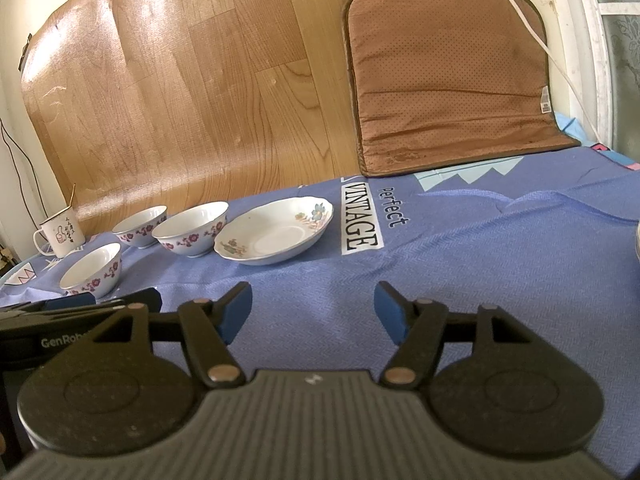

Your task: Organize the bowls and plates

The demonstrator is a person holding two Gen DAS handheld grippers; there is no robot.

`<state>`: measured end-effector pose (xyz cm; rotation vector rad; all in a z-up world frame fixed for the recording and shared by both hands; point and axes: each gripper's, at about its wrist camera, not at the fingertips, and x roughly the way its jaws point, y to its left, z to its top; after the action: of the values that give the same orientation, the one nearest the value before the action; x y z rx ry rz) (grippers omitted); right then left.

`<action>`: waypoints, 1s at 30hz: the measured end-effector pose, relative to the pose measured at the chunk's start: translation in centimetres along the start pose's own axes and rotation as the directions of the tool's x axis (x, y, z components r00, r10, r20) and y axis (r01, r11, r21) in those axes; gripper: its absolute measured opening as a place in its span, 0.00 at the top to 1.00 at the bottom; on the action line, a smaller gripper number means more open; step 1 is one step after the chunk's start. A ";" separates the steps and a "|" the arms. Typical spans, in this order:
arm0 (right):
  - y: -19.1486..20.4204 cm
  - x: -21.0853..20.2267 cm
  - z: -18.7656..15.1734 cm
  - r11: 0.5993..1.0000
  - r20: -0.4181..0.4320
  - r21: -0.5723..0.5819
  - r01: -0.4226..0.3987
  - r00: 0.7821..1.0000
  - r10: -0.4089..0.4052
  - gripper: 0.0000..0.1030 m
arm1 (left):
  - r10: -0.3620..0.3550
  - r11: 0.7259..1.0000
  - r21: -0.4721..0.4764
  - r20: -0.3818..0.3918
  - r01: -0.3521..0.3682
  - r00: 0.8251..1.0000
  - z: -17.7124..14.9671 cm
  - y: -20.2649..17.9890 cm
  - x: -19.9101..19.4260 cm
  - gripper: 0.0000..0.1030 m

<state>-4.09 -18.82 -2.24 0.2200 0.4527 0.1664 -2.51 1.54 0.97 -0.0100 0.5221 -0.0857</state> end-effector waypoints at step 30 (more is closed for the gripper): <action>0.3 0.1 -0.1 1.000 0.000 0.025 -0.009 1.000 0.009 0.31 | -0.015 1.000 -0.014 0.019 0.015 1.000 0.0 0.1 -0.2 0.03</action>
<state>-4.08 -18.54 -2.31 0.2470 0.4538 0.1698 -2.69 1.71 1.08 -0.0283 0.5042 -0.0961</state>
